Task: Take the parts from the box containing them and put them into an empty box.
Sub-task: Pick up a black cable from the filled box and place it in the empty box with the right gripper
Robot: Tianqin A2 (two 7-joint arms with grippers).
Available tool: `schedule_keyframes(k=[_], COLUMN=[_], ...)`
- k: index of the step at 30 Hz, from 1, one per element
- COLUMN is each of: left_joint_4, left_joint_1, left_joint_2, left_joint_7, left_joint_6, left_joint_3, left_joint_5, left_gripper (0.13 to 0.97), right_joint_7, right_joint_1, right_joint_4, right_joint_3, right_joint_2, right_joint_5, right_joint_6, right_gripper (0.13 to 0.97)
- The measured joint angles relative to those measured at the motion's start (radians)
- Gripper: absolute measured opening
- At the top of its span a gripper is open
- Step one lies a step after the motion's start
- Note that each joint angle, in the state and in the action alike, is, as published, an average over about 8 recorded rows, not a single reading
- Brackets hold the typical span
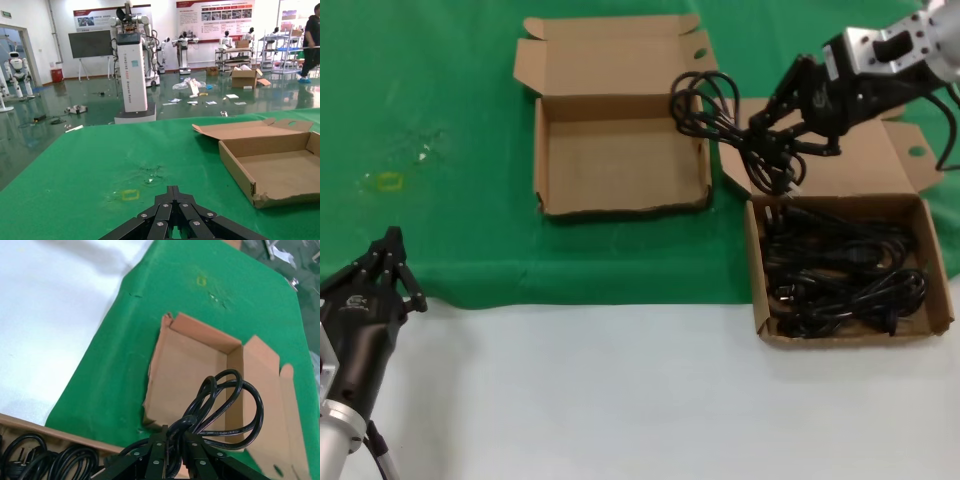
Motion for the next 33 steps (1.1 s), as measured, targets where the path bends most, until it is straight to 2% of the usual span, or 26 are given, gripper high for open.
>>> schedule_keyframes(k=[8,19,33], left_joint_4=[0.0,0.0,0.0], left_joint_1=[0.0,0.0,0.0], left_joint_2=[0.0,0.0,0.0], left_joint_7=[0.0,0.0,0.0], left_joint_6=[0.0,0.0,0.0], left_joint_3=[0.0,0.0,0.0], left_joint_5=[0.0,0.0,0.0], left_gripper=[0.144,0.144,0.144], right_joint_7=[-0.077,-0.304,-0.546], right_joint_1=[0.013,-0.011,-0.063], right_joint_4=[-0.007,-0.012,-0.015], right_joint_3=[0.0,0.011,0.039], right_joint_2=[-0.06,-0.142,-0.194], right_joint_5=[-0.008,-0.007,0.015], right_joint_6=[0.013,0.129,0.22], right_gripper=[0.181,0.181,0.181])
